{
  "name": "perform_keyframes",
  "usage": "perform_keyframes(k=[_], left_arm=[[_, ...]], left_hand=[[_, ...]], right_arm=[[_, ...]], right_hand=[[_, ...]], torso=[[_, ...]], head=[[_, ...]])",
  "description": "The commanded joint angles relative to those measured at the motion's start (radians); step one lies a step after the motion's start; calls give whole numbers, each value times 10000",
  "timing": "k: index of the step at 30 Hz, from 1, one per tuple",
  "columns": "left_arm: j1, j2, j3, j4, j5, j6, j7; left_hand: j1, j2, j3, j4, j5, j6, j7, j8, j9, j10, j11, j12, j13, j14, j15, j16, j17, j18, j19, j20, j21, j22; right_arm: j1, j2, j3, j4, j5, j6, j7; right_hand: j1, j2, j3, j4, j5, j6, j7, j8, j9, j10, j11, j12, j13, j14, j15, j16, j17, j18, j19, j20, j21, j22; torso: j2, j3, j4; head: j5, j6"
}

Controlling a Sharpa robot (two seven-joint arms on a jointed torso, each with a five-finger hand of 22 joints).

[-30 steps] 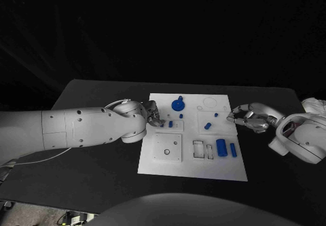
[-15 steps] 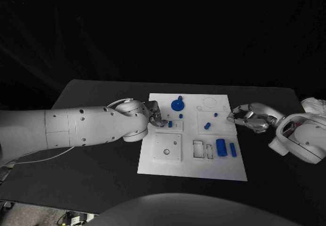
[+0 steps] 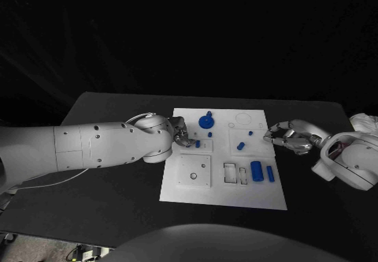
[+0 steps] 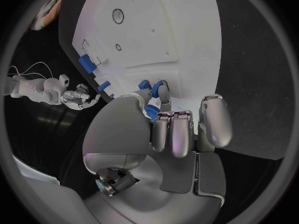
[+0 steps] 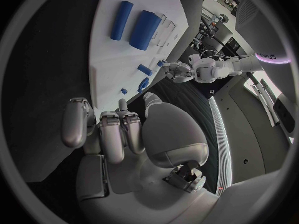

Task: Assemble the parts on the task board

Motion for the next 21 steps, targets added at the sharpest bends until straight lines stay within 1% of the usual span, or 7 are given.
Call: perform_keyframes(k=[1, 9, 14, 21], left_arm=[[-132, -22, -112, -61, 98, 669, -1477], [-136, -58, -112, -7, 94, 604, -1465], [-137, -104, -112, 26, 93, 564, -1456], [-138, -164, -112, 57, 128, 565, -1436]], left_hand=[[194, 152, -28, -46, 55, -96, 5, 68, 19, 920, 8, -36, 2434, 952, -5, -60, 2254, 159, -57, 14, -42, 787], [246, 162, -44, -79, 73, -112, 4, 95, 37, 916, 7, -42, 2430, 951, -4, -66, 2250, 159, -56, 16, -48, 788], [256, 165, -47, -84, 71, -109, 2, 103, 40, 914, 6, -46, 2427, 951, -4, -65, 2251, 159, -55, 16, -47, 790], [294, 186, -46, -99, 48, -103, -3, 119, 43, 902, 4, -66, 2414, 949, -3, -72, 2247, 164, -63, 18, -71, 779]], right_arm=[[-15, -3, -2, -3, -35, 136, 53], [-31, 3, -2, -7, -35, 136, 58], [-37, -1, -2, -11, -35, 140, 56], [-44, 6, -2, -22, -35, 157, 51]], right_hand=[[125, -10, 13, -72, 62, -80, 24, -30, -15, 1041, 73, 1, 2627, 1060, 47, 34, 2635, 115, -73, -24, -59, 1617], [125, -10, 13, -72, 62, -80, 24, -30, -15, 1041, 73, 1, 2627, 1060, 47, 34, 2635, 115, -73, -24, -59, 1617], [125, -10, 13, -72, 62, -80, 24, -30, -15, 1041, 73, 1, 2627, 1060, 47, 34, 2635, 115, -73, -24, -59, 1617], [139, -7, 16, -76, 75, -84, 24, -33, -18, 1041, 73, 1, 2627, 1060, 47, 34, 2635, 123, -97, -24, -90, 1607]], torso=[[-1, 0, 1], [1, -6, -2], [0, -1, -4], [-2, -4, 1]], head=[[1, -1], [18, -1], [37, -1], [50, -1]])
